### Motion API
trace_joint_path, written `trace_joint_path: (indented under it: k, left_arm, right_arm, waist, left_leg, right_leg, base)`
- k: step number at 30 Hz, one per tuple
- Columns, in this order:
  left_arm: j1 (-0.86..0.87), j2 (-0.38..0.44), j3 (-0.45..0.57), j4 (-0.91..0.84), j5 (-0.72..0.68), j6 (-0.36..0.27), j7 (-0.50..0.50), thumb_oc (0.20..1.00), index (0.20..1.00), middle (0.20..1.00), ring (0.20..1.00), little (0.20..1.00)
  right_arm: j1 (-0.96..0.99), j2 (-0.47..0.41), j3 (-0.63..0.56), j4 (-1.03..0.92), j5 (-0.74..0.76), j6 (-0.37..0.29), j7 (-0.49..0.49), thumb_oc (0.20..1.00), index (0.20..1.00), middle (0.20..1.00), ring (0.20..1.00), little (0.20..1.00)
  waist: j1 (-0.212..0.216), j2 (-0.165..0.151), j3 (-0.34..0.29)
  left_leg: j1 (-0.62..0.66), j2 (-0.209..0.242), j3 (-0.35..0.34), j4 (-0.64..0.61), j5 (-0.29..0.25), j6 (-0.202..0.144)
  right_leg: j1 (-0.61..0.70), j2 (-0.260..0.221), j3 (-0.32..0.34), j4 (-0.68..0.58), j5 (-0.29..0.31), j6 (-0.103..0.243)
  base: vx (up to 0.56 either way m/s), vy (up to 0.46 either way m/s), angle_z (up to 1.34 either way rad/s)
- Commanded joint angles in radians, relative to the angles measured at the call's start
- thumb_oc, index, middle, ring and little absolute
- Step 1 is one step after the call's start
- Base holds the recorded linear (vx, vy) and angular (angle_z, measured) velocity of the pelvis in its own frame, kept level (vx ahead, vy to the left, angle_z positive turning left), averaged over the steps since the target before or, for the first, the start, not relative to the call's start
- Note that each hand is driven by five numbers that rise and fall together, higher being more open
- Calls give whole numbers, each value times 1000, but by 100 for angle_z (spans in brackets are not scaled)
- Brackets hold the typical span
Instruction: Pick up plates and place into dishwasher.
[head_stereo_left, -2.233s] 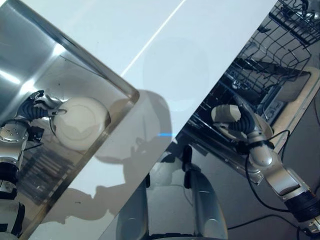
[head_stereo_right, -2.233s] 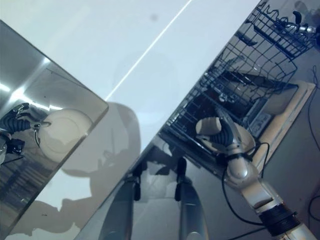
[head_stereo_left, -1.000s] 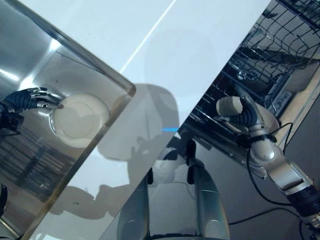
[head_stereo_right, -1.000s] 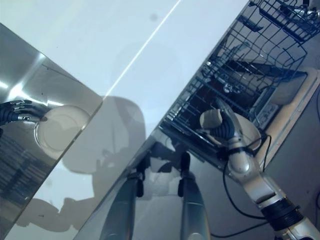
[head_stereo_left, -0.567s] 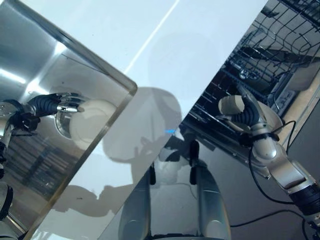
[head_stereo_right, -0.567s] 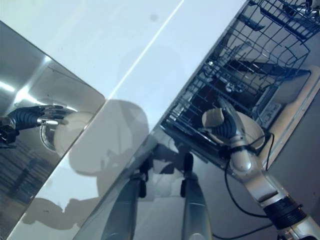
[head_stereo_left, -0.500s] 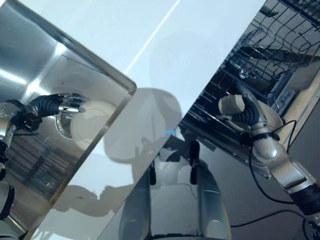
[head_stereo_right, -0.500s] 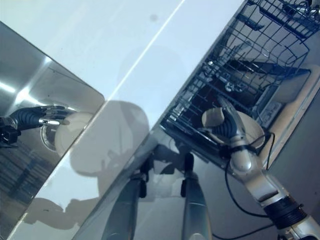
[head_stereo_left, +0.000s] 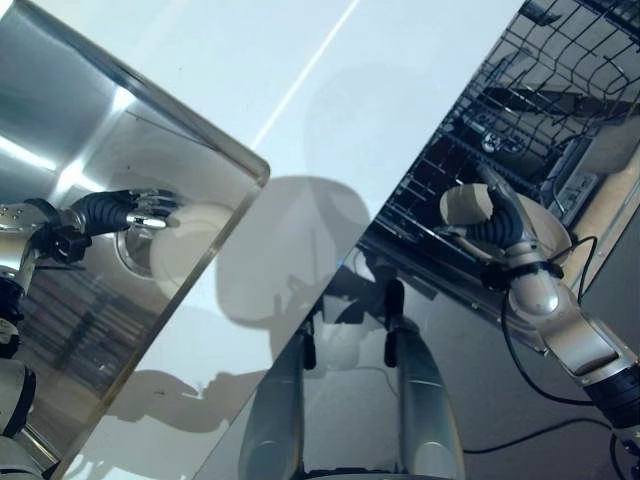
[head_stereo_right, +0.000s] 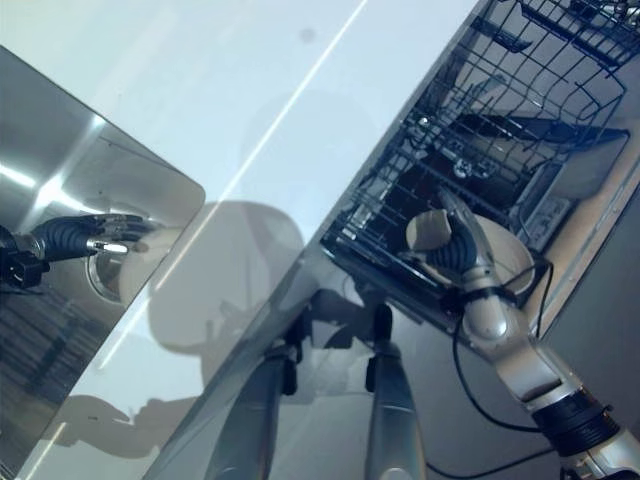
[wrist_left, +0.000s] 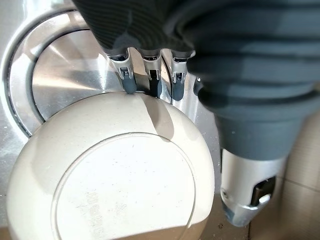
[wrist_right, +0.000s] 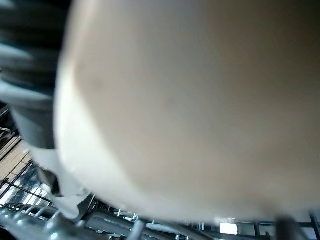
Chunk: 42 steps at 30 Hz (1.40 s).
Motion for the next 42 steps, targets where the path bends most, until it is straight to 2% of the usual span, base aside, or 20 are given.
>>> trace_joint_path:
  k: [1,4,5,8,12,16,26,30,31,32,35,42]
  left_arm:
    - [142,-240,-180,49,171,83,-107,1000,1000,1000,1000,1000]
    - [137,-240,-192,81,234,95,-110,1000,1000,1000,1000,1000]
    - [135,-241,-193,94,282,110,-105,1000,1000,1000,1000,1000]
    - [135,-237,-224,170,428,93,-49,1000,1000,1000,1000,1000]
    - [131,-263,-219,257,442,102,-20,1000,1000,1000,1000,1000]
    - [129,-266,-249,328,644,89,89,1000,1000,1000,1000,1000]
    - [132,-282,-307,379,766,92,125,1000,1000,1000,1000,1000]
    - [137,-294,-307,364,679,73,53,1000,1000,1000,1000,1000]
    - [138,-302,-301,354,633,57,25,589,589,589,589,589]
    - [144,-311,-287,339,568,40,-4,219,219,219,219,219]
    - [161,-327,-254,288,443,-17,-71,200,200,200,200,200]
    - [196,-322,-204,162,276,-17,-97,200,200,200,200,200]
  right_arm:
    - [-10,-77,-6,4,21,16,-33,1000,1000,1000,1000,1000]
    - [-12,-77,-5,5,22,16,-31,1000,1000,1000,1000,1000]
    - [-11,-79,-7,5,22,15,-29,1000,1000,1000,1000,1000]
    - [-23,-84,-3,4,27,22,-23,1000,1000,1000,1000,1000]
    - [-43,-88,15,3,32,31,-16,1000,1000,1000,1000,1000]
    - [-44,-90,13,7,31,28,-14,1000,1000,1000,1000,1000]
    - [-65,-98,36,17,29,23,-5,1000,1000,1000,1000,1000]
    - [-75,-92,42,18,22,35,1,1000,1000,1000,1000,1000]
    - [-76,-88,43,16,20,39,2,1000,1000,1000,1000,1000]
    - [-76,-84,41,11,15,47,4,1000,1000,1000,1000,1000]
    - [-62,-82,25,-5,5,54,12,1000,1000,1000,1000,1000]
    - [-23,-67,-19,-23,-18,49,24,1000,1000,1000,1000,1000]
  waist:
    - [-70,35,9]
    - [-73,37,9]
    - [-73,37,9]
    - [-76,38,9]
    - [-83,33,9]
    - [-86,30,9]
    - [-96,28,9]
    - [-97,30,9]
    - [-97,30,9]
    - [-96,31,9]
    - [-94,34,9]
    - [-88,43,9]
  left_leg:
    - [24,-40,98,-27,-56,87]
    - [22,-41,97,-24,-57,87]
    - [22,-41,97,-24,-56,87]
    - [21,-45,91,-20,-57,85]
    - [27,-43,96,-20,-58,83]
    - [26,-43,94,-19,-58,81]
    - [39,-42,100,-19,-62,77]
    - [44,-45,100,-20,-64,78]
    - [43,-44,101,-19,-64,78]
    - [44,-44,103,-21,-64,79]
    - [46,-43,108,-28,-64,83]
    - [49,-48,105,-39,-65,91]
  right_leg:
    - [-12,-22,24,66,25,30]
    - [-14,-23,26,69,23,29]
    - [-15,-24,26,69,22,29]
    - [-17,-24,28,74,20,28]
    - [-15,-22,34,77,8,25]
    - [-15,-23,31,78,3,25]
    - [-14,-23,38,90,-15,21]
    - [-15,-22,42,97,-16,22]
    - [-17,-21,43,99,-16,22]
    - [-19,-21,43,101,-15,23]
    - [-21,-21,42,102,-12,26]
    - [-27,-17,42,107,0,33]
  base:
    - [0,0,0]
    - [3,-3,3]
    - [1,-5,6]
    - [0,-2,1]
    - [0,0,0]
    - [0,0,0]
    - [3,10,0]
    - [7,13,-3]
    - [0,0,0]
    - [0,0,0]
    - [0,0,0]
    - [0,0,0]
